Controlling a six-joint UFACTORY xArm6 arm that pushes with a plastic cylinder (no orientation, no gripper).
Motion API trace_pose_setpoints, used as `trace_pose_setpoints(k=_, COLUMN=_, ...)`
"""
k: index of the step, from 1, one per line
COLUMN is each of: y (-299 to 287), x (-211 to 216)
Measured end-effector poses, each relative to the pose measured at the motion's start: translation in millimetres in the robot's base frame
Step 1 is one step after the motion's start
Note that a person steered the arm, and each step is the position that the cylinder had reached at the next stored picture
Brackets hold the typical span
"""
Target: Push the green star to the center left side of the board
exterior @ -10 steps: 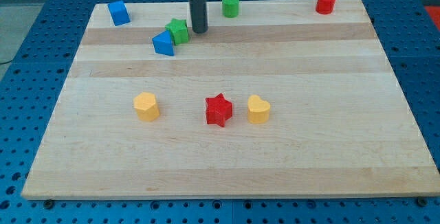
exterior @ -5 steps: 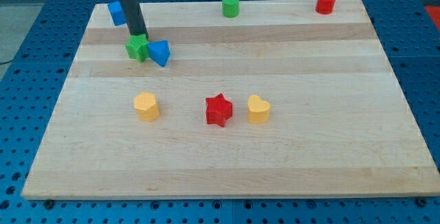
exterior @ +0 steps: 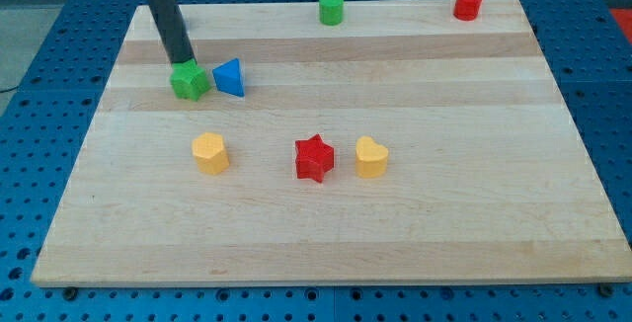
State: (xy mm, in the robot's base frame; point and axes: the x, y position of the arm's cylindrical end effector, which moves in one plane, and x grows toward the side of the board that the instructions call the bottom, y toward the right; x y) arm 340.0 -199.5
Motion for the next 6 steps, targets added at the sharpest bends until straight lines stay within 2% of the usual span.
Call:
trace_pose_setpoints(k=1, y=9.0, x=8.3)
trace_pose_setpoints(k=2, y=51.5, x=0.4)
trace_pose_setpoints(k=3, y=64.7, x=12.2)
trace_pose_setpoints(k=5, y=16.2, x=24.4)
trace_pose_setpoints(k=6, y=10.7, x=41.9)
